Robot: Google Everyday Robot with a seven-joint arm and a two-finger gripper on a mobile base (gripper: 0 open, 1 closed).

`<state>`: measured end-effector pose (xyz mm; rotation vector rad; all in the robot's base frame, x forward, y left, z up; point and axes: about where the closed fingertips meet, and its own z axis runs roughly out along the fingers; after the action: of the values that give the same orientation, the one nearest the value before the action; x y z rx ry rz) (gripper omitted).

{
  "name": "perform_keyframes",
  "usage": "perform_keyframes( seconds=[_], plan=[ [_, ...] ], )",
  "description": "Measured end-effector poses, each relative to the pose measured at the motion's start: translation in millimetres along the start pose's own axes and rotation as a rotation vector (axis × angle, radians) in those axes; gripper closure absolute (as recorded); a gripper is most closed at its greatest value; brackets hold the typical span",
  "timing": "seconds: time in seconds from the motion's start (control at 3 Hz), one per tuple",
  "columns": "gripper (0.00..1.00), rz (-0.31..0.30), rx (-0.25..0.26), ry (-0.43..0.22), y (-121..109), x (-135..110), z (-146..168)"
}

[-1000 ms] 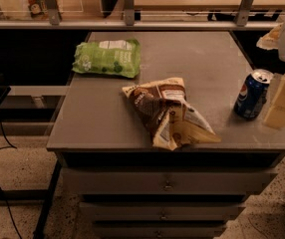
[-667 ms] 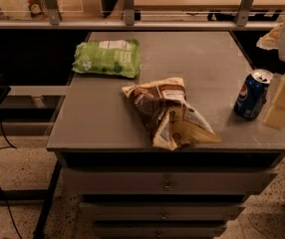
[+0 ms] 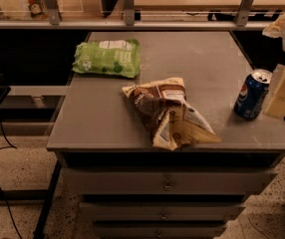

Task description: Move pepsi can near green rice chip bag

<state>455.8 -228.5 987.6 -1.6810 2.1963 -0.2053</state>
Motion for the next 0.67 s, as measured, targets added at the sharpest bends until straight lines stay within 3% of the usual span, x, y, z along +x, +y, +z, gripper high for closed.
perform_keyframes(
  seconds=[0.33, 0.67],
  plan=[
    [0.0, 0.028, 0.016, 0.012, -24, 18, 12],
    [0.0, 0.064, -0.001, 0.049, -47, 38, 34]
  ],
)
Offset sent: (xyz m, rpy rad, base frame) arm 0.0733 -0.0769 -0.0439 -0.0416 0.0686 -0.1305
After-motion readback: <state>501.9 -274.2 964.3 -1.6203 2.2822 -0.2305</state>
